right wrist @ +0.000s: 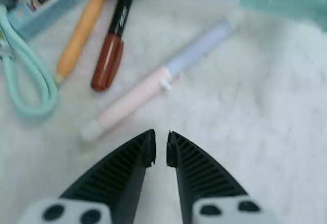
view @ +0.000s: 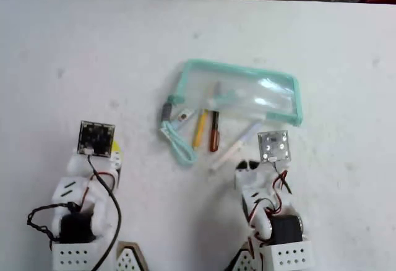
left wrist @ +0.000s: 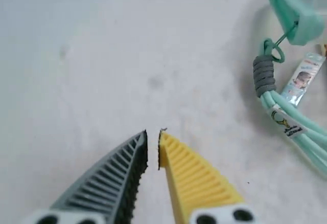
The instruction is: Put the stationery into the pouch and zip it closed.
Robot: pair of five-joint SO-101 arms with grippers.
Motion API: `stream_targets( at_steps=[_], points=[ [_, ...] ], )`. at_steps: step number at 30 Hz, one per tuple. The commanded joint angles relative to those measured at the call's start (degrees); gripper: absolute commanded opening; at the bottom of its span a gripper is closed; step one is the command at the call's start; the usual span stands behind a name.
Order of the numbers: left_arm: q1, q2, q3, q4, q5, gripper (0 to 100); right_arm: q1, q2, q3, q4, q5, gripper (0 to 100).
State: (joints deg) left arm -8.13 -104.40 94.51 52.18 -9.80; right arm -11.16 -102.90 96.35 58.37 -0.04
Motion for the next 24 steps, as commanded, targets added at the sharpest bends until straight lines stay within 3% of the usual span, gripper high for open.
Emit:
stream_targets(
  at_steps=[1, 4, 9, 16, 24],
  points=[
    [4.53, -0.31, -10.02, 7.65, -0.79, 7, -0.4, -0.31, 0.44, -11.03, 3.08, 4.6],
    [9.27, -0.31, -15.47, 12.22, -0.97, 7, 0.13, -0.31, 0.44, -12.44, 14.59, 4.6],
    [10.51, -0.22, -16.0, 8.53, -4.84, 7, 3.65, -0.22, 0.44, -9.19, 29.01, 4.2],
    [10.42, 2.77, -16.35, 3.52, -4.48, 7, 3.56, -0.22, 0.44, -6.99, 30.07, 4.2],
    [10.15, 31.96, -32.18, 1.41, -1.41, 7, 3.65, -0.22, 0.44, -6.99, 30.15, 4.4]
  ],
)
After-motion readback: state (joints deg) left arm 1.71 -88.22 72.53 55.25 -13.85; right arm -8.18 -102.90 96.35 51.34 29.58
